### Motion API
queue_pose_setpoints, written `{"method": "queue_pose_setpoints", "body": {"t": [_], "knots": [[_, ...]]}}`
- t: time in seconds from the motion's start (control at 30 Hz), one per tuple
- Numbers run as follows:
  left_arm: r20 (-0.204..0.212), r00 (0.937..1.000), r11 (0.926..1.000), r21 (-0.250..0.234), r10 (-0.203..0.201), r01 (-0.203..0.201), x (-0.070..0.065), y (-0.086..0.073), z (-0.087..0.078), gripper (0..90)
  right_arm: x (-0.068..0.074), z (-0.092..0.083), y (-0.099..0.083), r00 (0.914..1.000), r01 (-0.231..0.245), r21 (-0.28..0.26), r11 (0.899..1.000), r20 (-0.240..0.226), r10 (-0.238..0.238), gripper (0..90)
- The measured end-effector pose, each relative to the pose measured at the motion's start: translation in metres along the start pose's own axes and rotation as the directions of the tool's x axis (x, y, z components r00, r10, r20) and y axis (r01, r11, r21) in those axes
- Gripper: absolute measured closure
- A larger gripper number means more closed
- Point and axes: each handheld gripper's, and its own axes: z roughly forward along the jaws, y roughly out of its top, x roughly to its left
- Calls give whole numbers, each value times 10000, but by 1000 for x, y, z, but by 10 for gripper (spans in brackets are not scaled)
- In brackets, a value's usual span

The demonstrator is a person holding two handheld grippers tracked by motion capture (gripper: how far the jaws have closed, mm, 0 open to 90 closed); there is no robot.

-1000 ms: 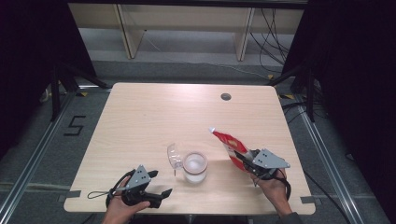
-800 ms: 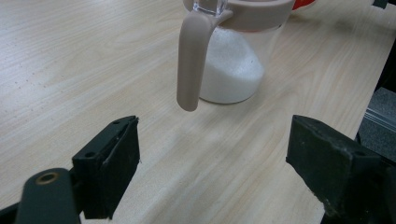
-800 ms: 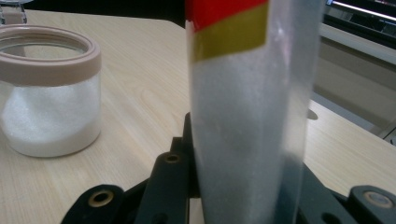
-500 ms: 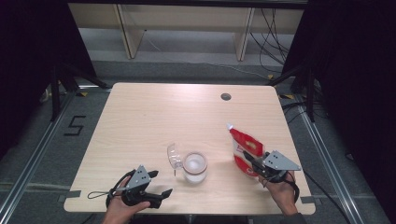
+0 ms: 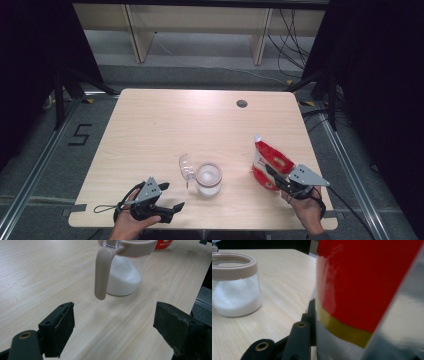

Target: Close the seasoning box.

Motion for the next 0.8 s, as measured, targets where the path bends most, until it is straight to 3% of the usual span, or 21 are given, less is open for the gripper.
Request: {"method": "queue_pose_setpoints", "body": {"t": [0.07, 0.13, 0.2, 0.23, 0.27, 0.3, 0.37, 0.4, 0.57, 0.6, 0.7, 0.73, 0.8], "knots": [[-9, 9998, 9998, 91, 191, -191, 1, 0, -1, 165, 1, -2, -1, 9996, -295, 10, 9996, 13, 295, 695], [-15, 9999, 9999, 81, 126, -126, 1, 0, 0, 164, 4, -5, -2, 9991, -427, 207, 9989, -39, 428, 672], [-17, 10000, 10000, 54, 54, -54, 0, 0, 0, 162, 2, -8, 0, 9989, -469, 125, 9988, 97, 468, 624], [-26, 10000, 10000, 55, 60, -60, 0, 0, 0, 162, 1, -8, 0, 9986, -451, -172, 9988, 276, 455, 614], [-29, 10000, 10000, 63, 66, -65, 0, 0, 0, 160, 3, -11, 1, 9968, -771, -92, 9970, 225, 773, 605], [-65, 9999, 9999, 79, 152, -152, 1, 0, 0, 160, 4, -12, 2, 9973, -727, -14, 9974, 123, 727, 595], [-54, 9995, 9995, 83, 306, -305, 2, 1, 0, 158, 4, -15, 4, 9985, -379, -113, 9992, 393, 384, 552], [-39, 9998, 9998, 3, 207, -207, 1, 0, 0, 157, 6, -18, 4, 9958, -884, 62, 9961, 262, 882, 511], [-67, 9995, 9994, 124, 310, -309, 3, 1, 0, 157, 8, -24, 3, 9856, -1617, 216, 9866, 536, 1604, 414], [-60, 9999, 9999, 88, 127, -127, 2, 1, 0, 156, 8, -25, 3, 9858, -1652, 103, 9862, 338, 1647, 402], [-80, 10000, 10000, 55, 30, -29, 2, 1, 0, 155, 11, -29, 2, 9817, -1860, 268, 9822, 476, 1846, 369], [-59, 10000, 10000, 51, 43, -43, 2, 1, 0, 156, 14, -32, 3, 9753, -2134, 418, 9761, 677, 2103, 349], [71, 10000, 10000, -29, 6, -6, 1, 1, 1, 155, 14, -33, 2, 9754, -2102, 210, 9774, 727, 2082, 311]]}}
